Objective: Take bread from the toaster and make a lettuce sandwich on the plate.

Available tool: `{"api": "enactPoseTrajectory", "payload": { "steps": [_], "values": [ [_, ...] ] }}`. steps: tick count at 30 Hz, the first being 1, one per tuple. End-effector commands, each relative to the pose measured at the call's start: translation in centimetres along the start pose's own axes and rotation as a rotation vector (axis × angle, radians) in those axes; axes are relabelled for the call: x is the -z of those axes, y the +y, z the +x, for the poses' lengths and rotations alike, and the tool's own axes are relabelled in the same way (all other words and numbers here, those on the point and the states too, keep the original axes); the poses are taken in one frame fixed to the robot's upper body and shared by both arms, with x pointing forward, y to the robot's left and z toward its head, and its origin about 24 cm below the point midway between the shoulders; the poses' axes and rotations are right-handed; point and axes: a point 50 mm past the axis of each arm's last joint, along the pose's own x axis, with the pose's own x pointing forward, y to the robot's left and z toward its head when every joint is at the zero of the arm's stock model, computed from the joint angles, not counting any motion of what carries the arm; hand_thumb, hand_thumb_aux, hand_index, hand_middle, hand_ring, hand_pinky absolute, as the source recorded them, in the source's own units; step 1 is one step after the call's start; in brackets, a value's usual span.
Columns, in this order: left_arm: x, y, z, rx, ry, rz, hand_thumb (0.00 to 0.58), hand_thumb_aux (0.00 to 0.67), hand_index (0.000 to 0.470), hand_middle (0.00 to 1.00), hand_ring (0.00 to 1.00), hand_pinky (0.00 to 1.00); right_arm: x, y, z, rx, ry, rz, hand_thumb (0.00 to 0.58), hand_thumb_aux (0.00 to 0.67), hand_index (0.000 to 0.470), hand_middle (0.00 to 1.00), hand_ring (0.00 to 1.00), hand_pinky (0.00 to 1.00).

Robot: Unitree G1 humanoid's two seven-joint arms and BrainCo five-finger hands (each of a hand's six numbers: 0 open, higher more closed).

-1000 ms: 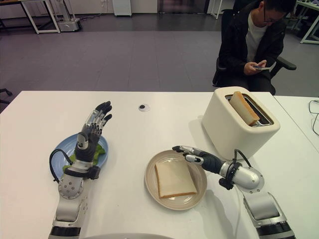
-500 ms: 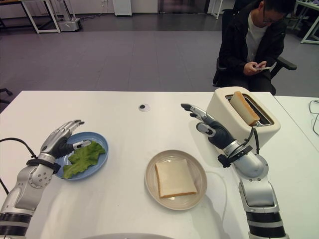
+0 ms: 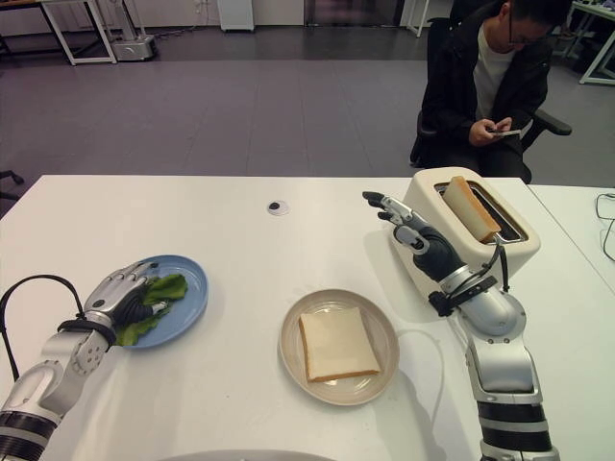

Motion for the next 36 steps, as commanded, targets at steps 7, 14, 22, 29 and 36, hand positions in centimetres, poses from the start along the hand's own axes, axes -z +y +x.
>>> {"api": "enactPoseTrajectory", "payload": {
  "steps": [7, 14, 22, 29, 36],
  "values": [
    [-2.6, 2.5, -0.5, -0.086, -0.105, 0.014, 0.580, 0.670, 0.470, 0.00, 0.00, 0.00, 0.4, -0.3, 0.2, 0.028, 0.006, 0.025, 0.000, 0.000, 0.000, 0.00, 0.00, 0.00],
    [-10.9, 5.7, -0.6, -0.133, -0.463, -0.165, 0.580, 0.670, 0.470, 0.00, 0.00, 0.00, 0.7, -0.5, 0.2, 0.045, 0.013, 0.030, 0.000, 0.000, 0.000, 0.00, 0.00, 0.00],
    [-24.1, 4.8, -1.4, 0.022, -0.962, -0.258, 0.580, 0.670, 0.470, 0.00, 0.00, 0.00, 0.8, -0.8, 0.2, 0.062, 0.009, 0.037, 0.000, 0.000, 0.000, 0.00, 0.00, 0.00],
    [-27.2, 1.8, -1.2, 0.145, -1.038, -0.201, 0.576, 0.612, 0.429, 0.00, 0.00, 0.00, 0.5, -1.3, 0.2, 0.076, 0.002, 0.019, 0.000, 0.000, 0.000, 0.00, 0.00, 0.00],
    [-26.6, 1.3, -0.7, 0.138, -1.014, -0.181, 0.000, 0.000, 0.000, 0.00, 0.00, 0.00, -2.2, -4.5, 0.2, 0.262, -0.046, -0.185, 0.000, 0.000, 0.000, 0.00, 0.00, 0.00]
  ]
}}
